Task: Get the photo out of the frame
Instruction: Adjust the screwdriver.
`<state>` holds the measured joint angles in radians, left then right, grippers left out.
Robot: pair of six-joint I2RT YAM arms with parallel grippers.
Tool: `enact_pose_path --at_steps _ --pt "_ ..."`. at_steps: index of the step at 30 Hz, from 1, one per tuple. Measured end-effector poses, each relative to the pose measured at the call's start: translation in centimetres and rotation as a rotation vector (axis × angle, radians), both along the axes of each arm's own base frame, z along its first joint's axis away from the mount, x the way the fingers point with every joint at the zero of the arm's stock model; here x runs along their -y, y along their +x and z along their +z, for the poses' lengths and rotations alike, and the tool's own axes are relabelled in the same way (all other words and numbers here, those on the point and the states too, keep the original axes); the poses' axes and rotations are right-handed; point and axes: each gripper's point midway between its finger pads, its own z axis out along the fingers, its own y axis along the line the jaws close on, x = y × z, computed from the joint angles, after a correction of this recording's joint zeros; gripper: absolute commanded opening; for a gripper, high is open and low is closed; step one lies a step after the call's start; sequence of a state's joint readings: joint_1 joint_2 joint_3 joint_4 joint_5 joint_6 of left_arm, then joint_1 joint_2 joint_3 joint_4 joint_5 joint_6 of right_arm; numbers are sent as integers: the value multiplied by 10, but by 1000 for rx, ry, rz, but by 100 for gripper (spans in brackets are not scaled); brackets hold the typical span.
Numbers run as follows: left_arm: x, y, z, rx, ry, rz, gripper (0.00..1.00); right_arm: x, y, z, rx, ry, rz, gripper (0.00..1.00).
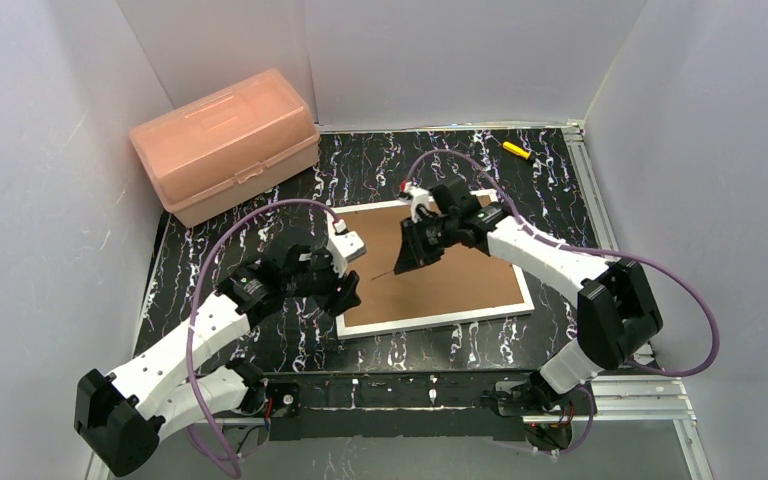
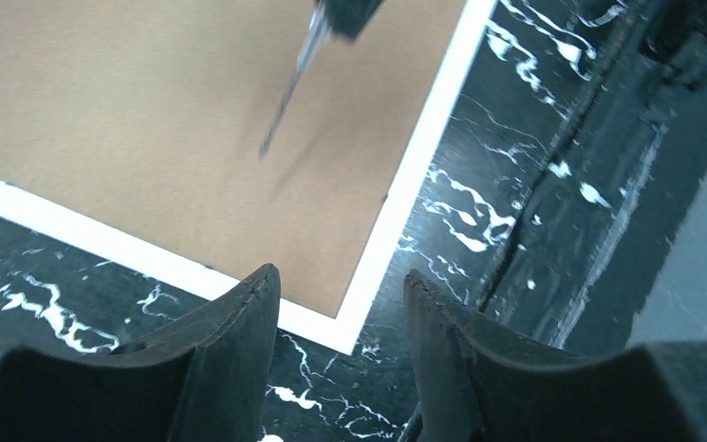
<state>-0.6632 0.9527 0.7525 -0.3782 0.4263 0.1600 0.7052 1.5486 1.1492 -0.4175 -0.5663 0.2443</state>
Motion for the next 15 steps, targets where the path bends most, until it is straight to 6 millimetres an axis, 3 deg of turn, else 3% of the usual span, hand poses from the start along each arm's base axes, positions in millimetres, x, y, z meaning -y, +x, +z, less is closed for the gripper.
enact_pose_path --at_steps 2,4,9,12,15 --pt "-4 10 0 2 10 79 70 14 21 -3 9 -27 -92 1" --pt "-10 21 -3 -5 28 184 97 33 40 -5 27 -60 -194 1" --pt "-42 46 -23 -79 131 547 98 84 74 3 126 -188 -445 1" --pt "-63 57 -29 -119 192 755 98 115 85 14 214 -280 -591 1" --pt "-72 64 -29 -163 210 876 98 143 92 20 270 -374 -715 1"
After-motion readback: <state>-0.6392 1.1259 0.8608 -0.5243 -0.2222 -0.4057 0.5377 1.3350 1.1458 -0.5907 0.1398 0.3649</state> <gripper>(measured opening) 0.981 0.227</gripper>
